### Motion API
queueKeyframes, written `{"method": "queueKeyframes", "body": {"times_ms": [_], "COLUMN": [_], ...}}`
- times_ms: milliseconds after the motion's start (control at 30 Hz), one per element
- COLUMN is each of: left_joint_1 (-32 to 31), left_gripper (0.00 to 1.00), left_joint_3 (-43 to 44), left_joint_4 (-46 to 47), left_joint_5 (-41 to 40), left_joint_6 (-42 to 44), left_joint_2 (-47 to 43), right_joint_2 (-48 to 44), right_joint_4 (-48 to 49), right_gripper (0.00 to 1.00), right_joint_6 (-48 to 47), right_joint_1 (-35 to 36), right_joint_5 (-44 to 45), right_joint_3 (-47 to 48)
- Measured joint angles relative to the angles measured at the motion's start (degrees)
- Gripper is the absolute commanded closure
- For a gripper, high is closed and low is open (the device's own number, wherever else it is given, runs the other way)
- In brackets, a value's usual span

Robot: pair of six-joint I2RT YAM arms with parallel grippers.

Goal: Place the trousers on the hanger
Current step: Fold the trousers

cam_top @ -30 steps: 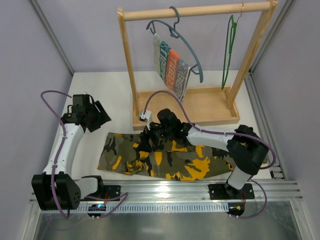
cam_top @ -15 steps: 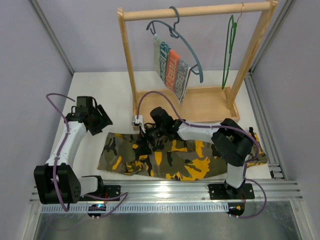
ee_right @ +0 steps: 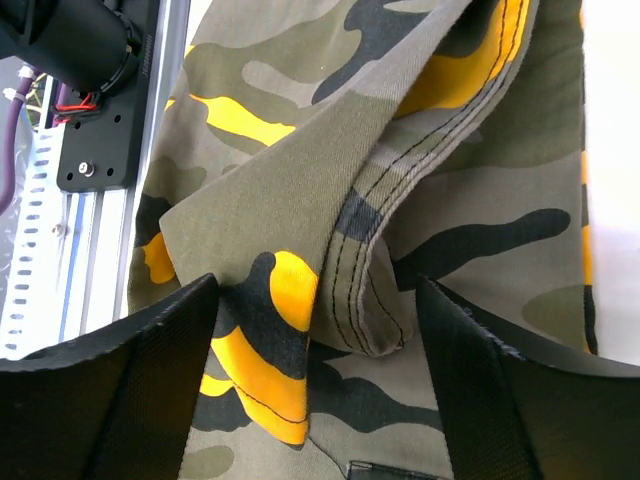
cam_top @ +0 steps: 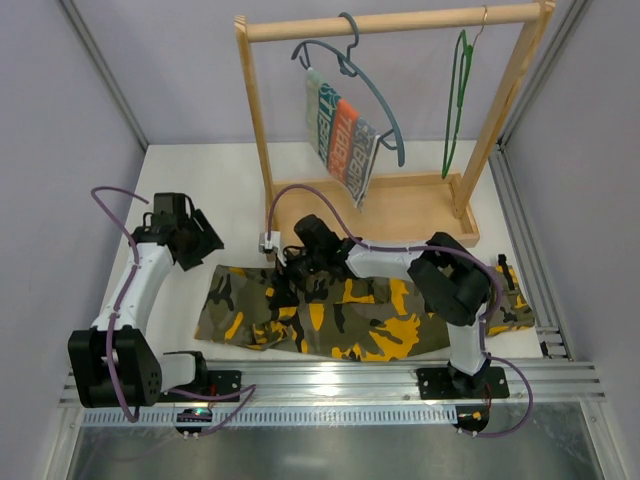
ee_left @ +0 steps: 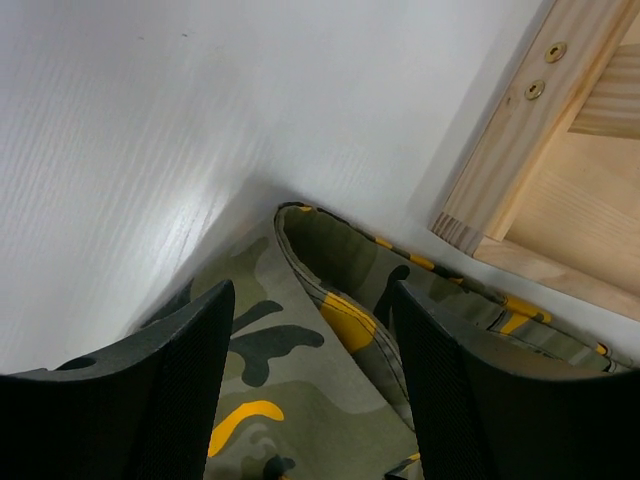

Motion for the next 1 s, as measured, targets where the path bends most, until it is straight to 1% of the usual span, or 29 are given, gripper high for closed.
{"method": "queueKeyframes", "body": {"times_ms": [67,100,200,233,267,333,367,400,533,633,700,867,900,933,1000], "left_joint_1": [0.0,0.0,0.0,0.0,0.0,0.0,0.0,0.0,0.0,0.0,0.0,0.0,0.0,0.0,0.0], "left_gripper": [0.35,0.35,0.35,0.35,0.35,0.35,0.35,0.35,0.35,0.35,0.35,0.35,0.35,0.35,0.36], "left_joint_3": [-0.1,-0.2,-1.1,-1.6,-2.3,-3.7,-4.3,-4.7,-5.0,-5.0,-5.1,-5.7,-5.8,-6.0,-6.2], "left_joint_4": [0.1,0.1,0.8,1.0,1.3,1.7,1.8,1.8,2.1,2.5,2.8,3.7,3.8,3.9,3.9], "left_joint_5": [-0.4,-0.8,-2.5,-3.0,-3.5,-4.5,-5.1,-5.7,-8.1,-9.0,-9.6,-10.9,-11.0,-11.1,-11.2], "left_joint_6": [0.0,-0.1,-1.2,-1.9,-2.6,-4.1,-4.9,-5.4,-7.7,-8.9,-9.5,-10.8,-10.9,-11.0,-11.1], "left_joint_2": [0.0,0.1,0.7,0.9,1.1,1.5,1.9,2.3,5.0,6.6,7.3,8.7,9.1,9.6,10.6], "right_joint_2": [0.3,0.4,0.2,-0.2,-0.5,-1.6,-2.3,-3.2,-6.6,-7.2,-6.9,-1.0,0.4,1.8,3.9], "right_joint_4": [0.4,0.7,2.1,2.1,1.9,0.0,-1.4,-2.5,-9.3,-15.5,-21.3,-35.0,-36.3,-37.7,-39.6], "right_gripper": [0.23,0.26,0.47,0.63,0.69,0.77,0.87,0.95,0.96,0.96,0.96,0.96,0.94,0.89,0.89], "right_joint_6": [0.0,0.1,0.5,0.7,0.9,2.1,2.8,3.6,7.3,10.2,12.6,20.9,22.6,24.5,27.3], "right_joint_1": [0.0,0.0,0.0,0.0,0.0,0.0,0.0,0.0,0.2,0.3,0.4,0.6,0.6,0.6,0.6], "right_joint_5": [-0.6,-1.0,-2.0,-2.1,-2.0,-1.7,-1.6,-1.7,-0.3,0.7,1.5,1.9,2.1,2.3,2.9], "right_joint_3": [0.0,-0.1,-1.2,-2.1,-2.8,-3.6,-3.6,-3.4,-0.1,5.6,10.5,27.0,29.2,31.0,32.6]}}
